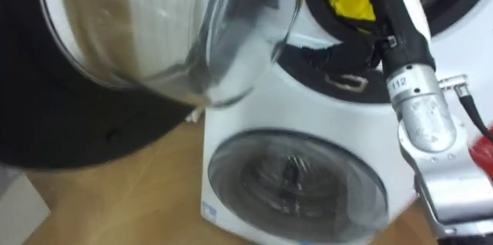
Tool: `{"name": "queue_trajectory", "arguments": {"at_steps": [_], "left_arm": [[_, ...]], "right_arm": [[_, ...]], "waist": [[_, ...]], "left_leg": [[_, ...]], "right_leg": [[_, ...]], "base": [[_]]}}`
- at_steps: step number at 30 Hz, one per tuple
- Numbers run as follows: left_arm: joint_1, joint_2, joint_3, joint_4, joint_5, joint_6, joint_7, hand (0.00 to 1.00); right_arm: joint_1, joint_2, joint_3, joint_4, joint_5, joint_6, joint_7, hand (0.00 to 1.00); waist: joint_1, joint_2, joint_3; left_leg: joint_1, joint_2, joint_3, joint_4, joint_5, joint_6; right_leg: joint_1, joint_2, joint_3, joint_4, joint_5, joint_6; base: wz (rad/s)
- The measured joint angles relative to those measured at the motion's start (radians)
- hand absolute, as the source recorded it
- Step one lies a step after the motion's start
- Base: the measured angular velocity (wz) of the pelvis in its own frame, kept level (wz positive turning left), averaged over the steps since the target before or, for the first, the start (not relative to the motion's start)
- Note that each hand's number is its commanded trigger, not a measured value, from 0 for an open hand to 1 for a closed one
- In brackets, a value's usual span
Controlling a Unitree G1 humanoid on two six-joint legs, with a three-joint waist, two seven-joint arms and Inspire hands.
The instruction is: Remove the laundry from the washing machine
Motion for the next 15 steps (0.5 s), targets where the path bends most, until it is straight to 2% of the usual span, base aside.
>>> {"name": "queue_trajectory", "arguments": {"at_steps": [2, 4, 9, 11, 14, 15], "left_arm": [[0.005, 0.001, 0.003, 0.001, 0.000, 0.001, -0.001, 0.00], [0.005, 0.007, 0.005, 0.002, 0.001, 0.001, 0.000, 0.00], [-0.010, 0.008, 0.006, 0.004, 0.000, 0.000, -0.005, 0.00], [-0.012, 0.008, 0.005, 0.004, -0.004, 0.000, -0.004, 0.00], [-0.004, 0.000, 0.003, 0.005, -0.002, -0.001, 0.008, 0.00], [0.004, -0.002, 0.003, 0.006, -0.002, -0.003, 0.015, 0.00]], "right_arm": [[0.000, -0.003, 0.000, -0.009, -0.002, 0.000, 0.000, 0.00], [0.002, -0.003, 0.000, -0.008, -0.002, 0.001, 0.001, 0.00], [0.001, -0.008, 0.000, -0.009, 0.007, 0.000, 0.009, 0.00], [0.001, -0.008, 0.000, -0.013, 0.035, 0.000, 0.019, 0.00], [0.001, -0.008, 0.000, -0.054, 0.043, -0.005, 0.025, 0.00], [-0.001, -0.010, 0.000, -0.065, 0.044, -0.018, 0.025, 0.00]], "waist": [[-0.009, 0.017, -0.0022], [-0.010, 0.020, -0.0022], [-0.007, -0.002, -0.0023], [-0.009, -0.011, -0.0065], [-0.006, -0.014, -0.0025], [-0.009, -0.019, 0.0001]], "left_leg": [[0.014, 0.008, -0.001, -0.035, 0.006, -0.008], [0.024, 0.013, 0.001, -0.056, 0.011, -0.013], [0.049, 0.023, 0.012, -0.076, 0.012, -0.016], [0.051, 0.024, 0.015, -0.082, 0.010, -0.018], [0.064, 0.027, 0.028, -0.092, 0.009, -0.020], [0.065, 0.028, 0.028, -0.093, 0.009, -0.020]], "right_leg": [[0.006, 0.006, -0.014, -0.012, -0.001, -0.001], [0.006, 0.012, -0.011, -0.013, -0.004, -0.005], [0.039, 0.030, -0.002, -0.048, -0.003, -0.008], [0.039, 0.033, 0.002, -0.049, -0.002, -0.009], [0.042, 0.047, 0.020, -0.049, 0.000, -0.012], [0.043, 0.049, 0.020, -0.050, 0.000, -0.012]], "base": [[0.07], [-0.02], [-0.03], [-0.07], [-0.14], [-0.05]]}}
